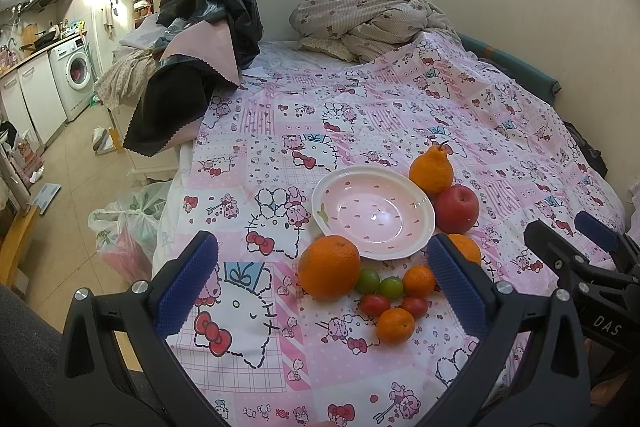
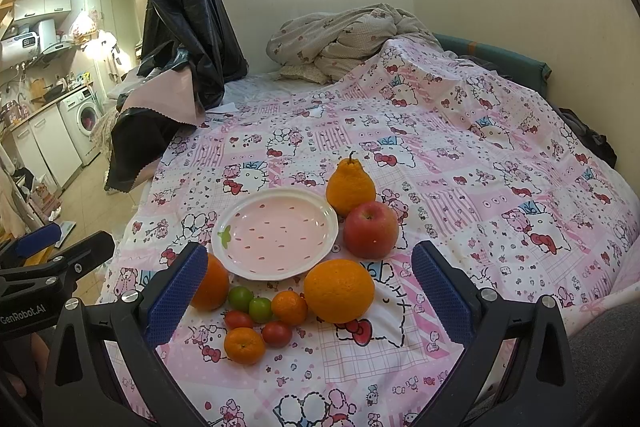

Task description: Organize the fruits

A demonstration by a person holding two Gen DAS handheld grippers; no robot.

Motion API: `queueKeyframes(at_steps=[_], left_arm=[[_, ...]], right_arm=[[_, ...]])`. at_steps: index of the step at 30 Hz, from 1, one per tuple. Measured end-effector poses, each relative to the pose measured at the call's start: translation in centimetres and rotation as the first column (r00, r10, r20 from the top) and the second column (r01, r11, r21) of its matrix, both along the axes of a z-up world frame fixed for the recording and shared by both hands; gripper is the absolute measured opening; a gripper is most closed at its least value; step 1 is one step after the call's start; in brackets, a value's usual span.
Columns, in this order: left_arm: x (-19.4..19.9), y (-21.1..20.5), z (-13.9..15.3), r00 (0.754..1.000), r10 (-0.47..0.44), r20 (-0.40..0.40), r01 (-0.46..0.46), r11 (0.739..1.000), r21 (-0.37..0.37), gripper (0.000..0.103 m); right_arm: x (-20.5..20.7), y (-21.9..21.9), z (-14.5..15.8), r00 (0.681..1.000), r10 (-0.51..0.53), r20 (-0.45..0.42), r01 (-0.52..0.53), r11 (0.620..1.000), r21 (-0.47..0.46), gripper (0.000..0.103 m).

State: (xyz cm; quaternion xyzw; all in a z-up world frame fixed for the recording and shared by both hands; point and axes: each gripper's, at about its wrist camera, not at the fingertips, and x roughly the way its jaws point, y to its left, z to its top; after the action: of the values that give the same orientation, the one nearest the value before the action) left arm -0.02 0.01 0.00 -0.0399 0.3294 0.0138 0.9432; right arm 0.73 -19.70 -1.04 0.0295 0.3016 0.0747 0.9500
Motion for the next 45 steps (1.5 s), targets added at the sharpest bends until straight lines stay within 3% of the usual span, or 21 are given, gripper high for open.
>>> queueKeyframes(at_steps=[16,21,23,25,29,33,35,39,45], left_arm=[[0.0,0.0,0.0,1.0,-0.001,0.0,0.001,1.0,0.004,0.103],[1.8,2.5,0.0,0.994,0.029,-0.101,-0.037,0.997,-0.071,0.103],[3.4,3.5,-0.5,0.981,0.058,-0.184,-0.076,0.992,-0.098,0.103],[4.8,4.6,-0.8,0.976,0.084,-0.203,-0.103,0.991,-0.084,0.103],[8.4,6.2,-2.6,0.925,0.117,-0.362,-0.164,0.981,-0.101,0.103],[11.2,5.7,-5.9,0.82,0.045,-0.57,-0.162,0.974,-0.157,0.102],[12.1,4.5,-7.3,0.794,0.006,-0.608,-0.123,0.981,-0.15,0.102],[13.5,2.7,-9.3,0.753,-0.051,-0.656,-0.08,0.983,-0.168,0.102],[14.9,1.9,-10.9,0.737,-0.071,-0.673,-0.075,0.98,-0.185,0.095]], right_arm=[[0.0,0.0,-0.2,1.0,-0.001,-0.007,0.001,1.0,0.01,0.103],[2.3,-2.8,0.6,0.995,-0.02,-0.095,0.031,0.993,0.113,0.103],[4.4,-4.5,0.9,0.987,-0.041,-0.159,0.064,0.987,0.147,0.103],[6.9,-6.0,0.8,0.971,-0.039,-0.235,0.081,0.982,0.173,0.103],[11.4,-7.6,-1.8,0.898,0.003,-0.44,0.1,0.973,0.21,0.103],[14.3,-8.0,-5.9,0.795,0.051,-0.605,0.122,0.963,0.24,0.103],[15.0,-7.5,-8.0,0.754,0.071,-0.653,0.12,0.963,0.243,0.103],[15.6,-6.0,-11.0,0.675,0.117,-0.729,0.113,0.959,0.258,0.1],[16.7,-4.1,-13.3,0.631,0.122,-0.766,0.099,0.967,0.235,0.091]])
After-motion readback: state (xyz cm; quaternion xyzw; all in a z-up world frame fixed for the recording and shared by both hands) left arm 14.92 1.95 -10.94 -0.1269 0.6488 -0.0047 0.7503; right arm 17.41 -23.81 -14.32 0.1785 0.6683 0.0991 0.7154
